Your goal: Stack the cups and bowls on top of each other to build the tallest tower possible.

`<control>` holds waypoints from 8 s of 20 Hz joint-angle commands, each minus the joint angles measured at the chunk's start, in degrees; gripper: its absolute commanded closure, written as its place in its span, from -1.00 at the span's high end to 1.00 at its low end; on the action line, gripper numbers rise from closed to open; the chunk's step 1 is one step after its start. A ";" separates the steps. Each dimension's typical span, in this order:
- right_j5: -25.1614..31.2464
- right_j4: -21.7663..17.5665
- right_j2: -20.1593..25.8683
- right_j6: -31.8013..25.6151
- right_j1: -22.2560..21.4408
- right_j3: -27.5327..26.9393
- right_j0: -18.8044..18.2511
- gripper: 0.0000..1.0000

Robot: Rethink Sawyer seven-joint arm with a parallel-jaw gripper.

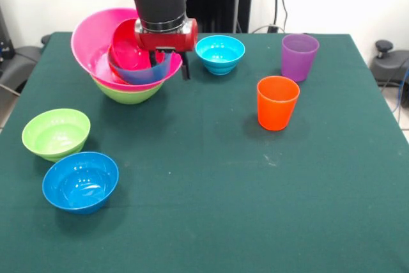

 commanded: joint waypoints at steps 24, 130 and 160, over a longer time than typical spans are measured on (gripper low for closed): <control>3.50 -1.55 2.53 -2.89 -1.56 -3.33 1.15 1.00; 31.66 5.57 0.84 -3.65 -2.47 -32.82 18.27 1.00; 30.72 4.72 5.88 -17.19 5.16 -38.80 9.78 1.00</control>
